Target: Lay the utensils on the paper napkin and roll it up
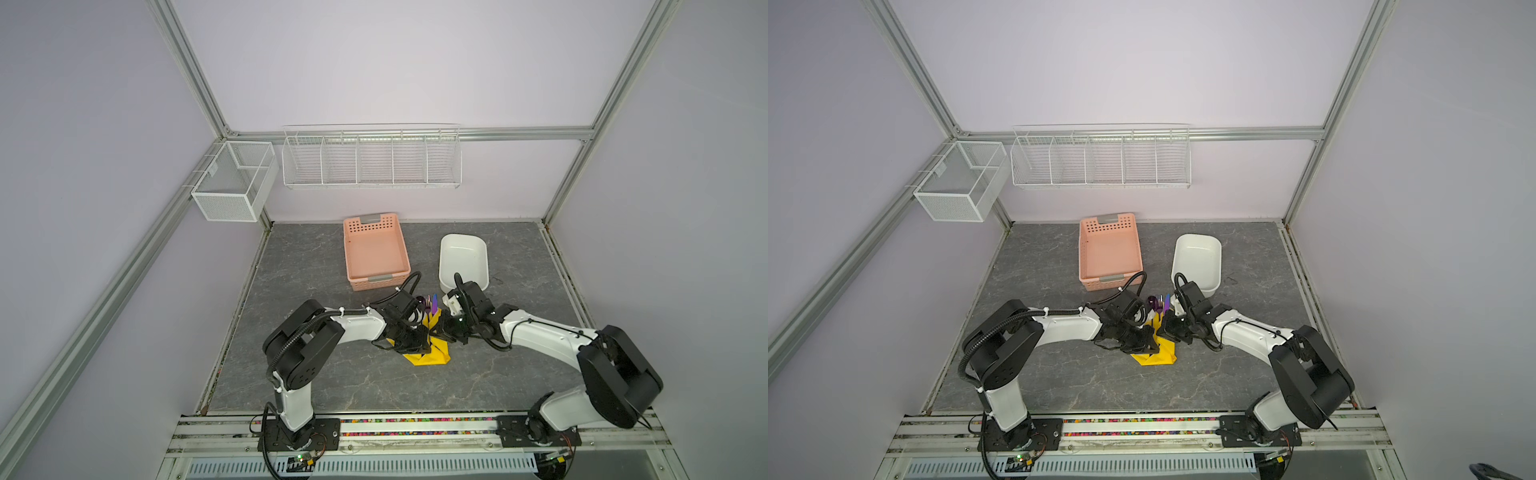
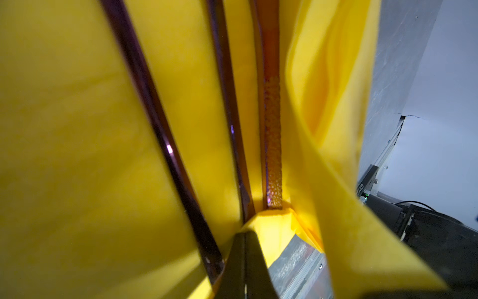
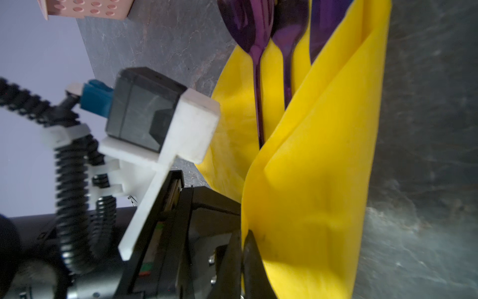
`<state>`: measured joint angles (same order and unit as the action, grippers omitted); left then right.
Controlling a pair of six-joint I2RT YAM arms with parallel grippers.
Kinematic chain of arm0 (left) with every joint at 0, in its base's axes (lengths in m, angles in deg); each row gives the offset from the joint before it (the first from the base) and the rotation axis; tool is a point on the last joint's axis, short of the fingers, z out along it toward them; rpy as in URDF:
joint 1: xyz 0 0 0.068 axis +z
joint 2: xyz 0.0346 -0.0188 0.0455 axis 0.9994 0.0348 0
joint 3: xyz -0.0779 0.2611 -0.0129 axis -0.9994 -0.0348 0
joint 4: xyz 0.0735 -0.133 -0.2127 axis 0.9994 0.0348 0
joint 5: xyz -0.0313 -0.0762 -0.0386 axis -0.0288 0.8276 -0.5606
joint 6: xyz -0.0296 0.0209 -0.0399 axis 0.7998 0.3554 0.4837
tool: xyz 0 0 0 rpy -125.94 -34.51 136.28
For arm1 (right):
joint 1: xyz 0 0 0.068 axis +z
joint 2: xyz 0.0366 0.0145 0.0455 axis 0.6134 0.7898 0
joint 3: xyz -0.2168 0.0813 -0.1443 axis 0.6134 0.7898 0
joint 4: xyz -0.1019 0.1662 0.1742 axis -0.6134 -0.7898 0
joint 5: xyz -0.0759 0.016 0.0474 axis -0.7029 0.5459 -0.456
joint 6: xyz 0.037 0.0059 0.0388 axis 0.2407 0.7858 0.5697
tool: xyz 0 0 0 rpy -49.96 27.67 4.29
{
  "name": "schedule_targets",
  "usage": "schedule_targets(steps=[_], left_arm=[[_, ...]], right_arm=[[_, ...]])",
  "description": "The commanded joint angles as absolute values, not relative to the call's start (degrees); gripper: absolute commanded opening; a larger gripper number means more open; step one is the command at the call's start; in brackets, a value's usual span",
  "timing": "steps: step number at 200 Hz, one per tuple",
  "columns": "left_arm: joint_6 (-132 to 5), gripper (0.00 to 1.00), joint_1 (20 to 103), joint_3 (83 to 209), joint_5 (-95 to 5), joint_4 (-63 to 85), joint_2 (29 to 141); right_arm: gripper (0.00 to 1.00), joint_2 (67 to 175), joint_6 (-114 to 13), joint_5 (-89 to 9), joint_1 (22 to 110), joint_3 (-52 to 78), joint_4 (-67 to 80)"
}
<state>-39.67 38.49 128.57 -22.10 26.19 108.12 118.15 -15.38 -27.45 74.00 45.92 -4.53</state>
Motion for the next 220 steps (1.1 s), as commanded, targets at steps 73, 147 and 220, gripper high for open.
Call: schedule_targets(steps=[73,147,220], left_arm=[[-39.72,0.00,38.32,128.56,-23.56,27.68,108.22],[-39.55,0.00,38.28,128.56,-23.84,27.97,107.21],[-40.81,0.07,38.36,127.44,-28.33,34.31,100.41]], right_arm=[[0.07,121.28,-13.40,-26.25,74.60,45.28,-1.47],[0.07,123.65,-11.18,-26.01,74.90,46.06,2.68],[0.07,124.97,-11.16,-24.94,74.96,46.71,4.80]])
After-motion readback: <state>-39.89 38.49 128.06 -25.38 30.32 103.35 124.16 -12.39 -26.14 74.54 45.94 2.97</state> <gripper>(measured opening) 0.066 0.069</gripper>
